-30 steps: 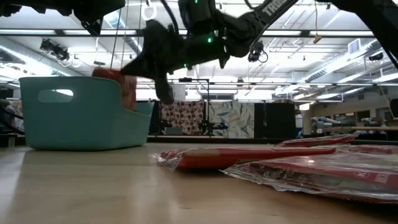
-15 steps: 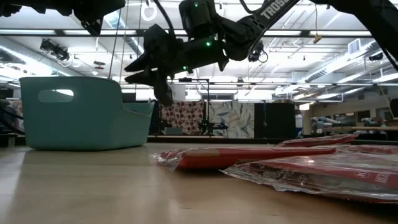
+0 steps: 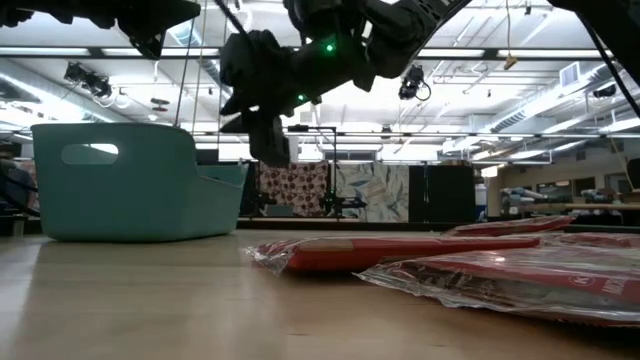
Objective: Sort popcorn bags into baskets
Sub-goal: Put the red popcorn bag into the green bin
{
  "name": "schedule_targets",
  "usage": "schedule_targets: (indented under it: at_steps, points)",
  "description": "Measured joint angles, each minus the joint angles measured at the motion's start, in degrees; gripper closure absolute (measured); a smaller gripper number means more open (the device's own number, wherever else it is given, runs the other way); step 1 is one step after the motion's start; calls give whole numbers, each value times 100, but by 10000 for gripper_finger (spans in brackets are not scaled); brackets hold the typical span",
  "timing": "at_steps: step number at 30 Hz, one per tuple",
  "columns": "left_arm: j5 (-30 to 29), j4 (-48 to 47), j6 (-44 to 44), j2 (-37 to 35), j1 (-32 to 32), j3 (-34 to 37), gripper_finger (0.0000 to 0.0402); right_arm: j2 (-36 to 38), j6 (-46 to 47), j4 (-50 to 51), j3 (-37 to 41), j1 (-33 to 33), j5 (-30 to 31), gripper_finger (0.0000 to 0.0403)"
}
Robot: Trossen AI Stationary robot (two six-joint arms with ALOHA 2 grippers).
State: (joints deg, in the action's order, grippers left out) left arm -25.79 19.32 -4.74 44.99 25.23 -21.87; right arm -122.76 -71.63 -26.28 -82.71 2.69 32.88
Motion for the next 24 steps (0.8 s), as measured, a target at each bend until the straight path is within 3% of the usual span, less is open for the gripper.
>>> schedule_targets:
  at_steps: [9,14,19,24]
  points:
    - [0,-186,109,0,0,0,260,22,110,550,-1,459,1476,270]
    - [-1,-291,233,0,0,0,260,172,298,1031,49,669,1826,271]
    - [-1,-298,503,-1,-1,0,260,669,1536,2345,172,783,1865,271]
    - [-3,-298,827,0,-4,0,260,1230,3540,4173,176,799,1317,271]
